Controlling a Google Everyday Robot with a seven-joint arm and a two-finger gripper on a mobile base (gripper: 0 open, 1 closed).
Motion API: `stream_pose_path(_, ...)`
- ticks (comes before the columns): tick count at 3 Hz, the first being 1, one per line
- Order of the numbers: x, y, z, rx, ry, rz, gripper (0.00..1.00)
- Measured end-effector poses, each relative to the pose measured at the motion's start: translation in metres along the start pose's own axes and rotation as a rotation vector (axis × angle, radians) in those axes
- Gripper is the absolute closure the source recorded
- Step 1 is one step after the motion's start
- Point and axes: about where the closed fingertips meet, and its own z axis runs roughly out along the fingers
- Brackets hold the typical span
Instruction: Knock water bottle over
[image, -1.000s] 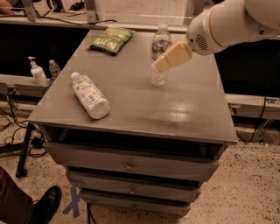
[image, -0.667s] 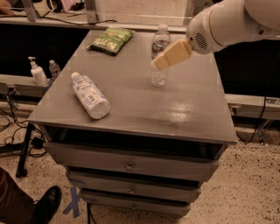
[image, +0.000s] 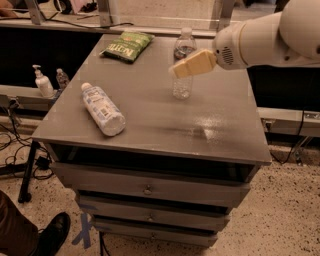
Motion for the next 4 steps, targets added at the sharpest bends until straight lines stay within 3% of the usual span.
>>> stream_pose_path(1, -0.002, -0.012, 0.029, -0.021, -0.116, 0.055, 0.00)
stream_pose_path(2, -0.002, -0.025, 0.053, -0.028, -0.193, 0.085, 0.00)
stream_pose_path(4, -0.025, -0.021, 0.091, -0.046, -0.257, 0.095, 0.00)
